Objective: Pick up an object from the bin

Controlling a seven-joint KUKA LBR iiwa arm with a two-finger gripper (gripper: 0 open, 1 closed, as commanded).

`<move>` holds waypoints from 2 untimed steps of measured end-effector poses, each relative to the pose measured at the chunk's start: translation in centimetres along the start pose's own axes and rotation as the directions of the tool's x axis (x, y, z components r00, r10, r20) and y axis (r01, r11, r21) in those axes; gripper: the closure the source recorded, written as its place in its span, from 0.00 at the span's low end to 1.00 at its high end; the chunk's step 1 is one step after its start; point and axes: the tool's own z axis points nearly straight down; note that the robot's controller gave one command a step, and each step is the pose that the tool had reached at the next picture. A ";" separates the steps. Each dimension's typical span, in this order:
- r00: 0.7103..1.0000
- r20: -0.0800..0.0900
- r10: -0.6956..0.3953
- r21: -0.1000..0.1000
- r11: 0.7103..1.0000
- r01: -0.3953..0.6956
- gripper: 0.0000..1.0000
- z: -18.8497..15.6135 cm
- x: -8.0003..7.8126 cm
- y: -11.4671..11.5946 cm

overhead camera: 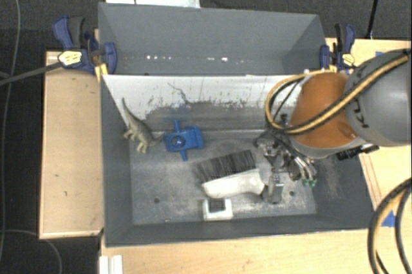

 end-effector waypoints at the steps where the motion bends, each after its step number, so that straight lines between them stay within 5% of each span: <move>1: 1.000 0.002 -0.024 -0.009 1.000 0.024 0.00 0.5 -3.0 4.2; 2: 1.000 0.005 -0.029 -0.002 1.000 0.029 0.00 0.8 -4.1 6.9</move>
Offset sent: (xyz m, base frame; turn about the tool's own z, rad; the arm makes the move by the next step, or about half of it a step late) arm 0.0411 0.0746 -0.0106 -0.0318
